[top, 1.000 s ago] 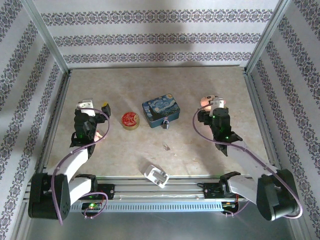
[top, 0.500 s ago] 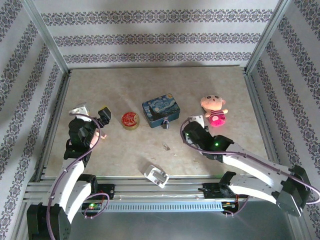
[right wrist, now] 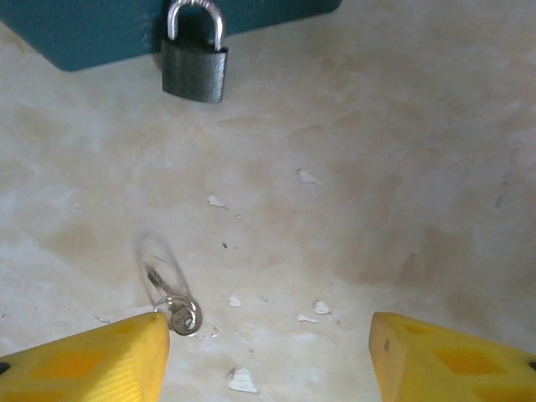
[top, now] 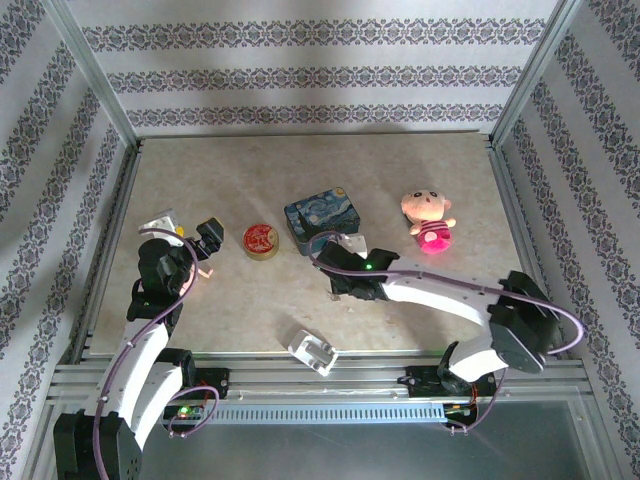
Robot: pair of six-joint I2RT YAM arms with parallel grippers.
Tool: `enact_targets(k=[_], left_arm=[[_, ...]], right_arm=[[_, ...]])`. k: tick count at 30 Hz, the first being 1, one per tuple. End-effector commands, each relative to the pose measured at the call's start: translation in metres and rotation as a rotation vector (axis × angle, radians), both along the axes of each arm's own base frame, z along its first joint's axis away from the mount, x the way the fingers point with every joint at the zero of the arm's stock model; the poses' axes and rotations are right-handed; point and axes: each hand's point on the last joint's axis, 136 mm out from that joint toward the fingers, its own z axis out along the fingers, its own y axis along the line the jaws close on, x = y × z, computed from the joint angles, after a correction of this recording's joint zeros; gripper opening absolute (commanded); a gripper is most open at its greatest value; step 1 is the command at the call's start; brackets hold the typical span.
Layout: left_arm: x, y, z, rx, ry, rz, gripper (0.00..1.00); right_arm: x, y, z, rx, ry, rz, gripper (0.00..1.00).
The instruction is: Unlock the padlock with the key
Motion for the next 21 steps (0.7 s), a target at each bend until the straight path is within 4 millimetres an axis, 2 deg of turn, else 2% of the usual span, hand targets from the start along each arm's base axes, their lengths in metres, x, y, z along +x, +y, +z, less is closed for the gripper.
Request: enact_targets(k=[1, 4, 10, 16, 21], left_arm=[[0.001, 0.002, 0.000, -0.033, -0.003, 0.027, 0.99], [0.003, 0.005, 0.003, -0.033, -0.009, 0.042, 0.99], [0.004, 0.007, 0.001, -0.021, 0.009, 0.054, 0.99], [0.009, 0.003, -0.007, -0.021, 0.023, 0.028, 0.99], [0.011, -0.001, -0.010, -0.033, 0.029, 0.012, 0.99]], right_arm=[[-0.008, 0.023, -0.016, 0.028, 0.083, -0.003, 0.65], [-0.005, 0.038, -0.031, 0.001, 0.111, -0.006, 0.67], [0.002, 0.051, -0.053, -0.031, 0.138, -0.031, 0.68], [0.000, 0.039, -0.069, -0.074, 0.151, -0.064, 0.67], [-0.010, 0.026, -0.076, -0.077, 0.176, -0.085, 0.59]])
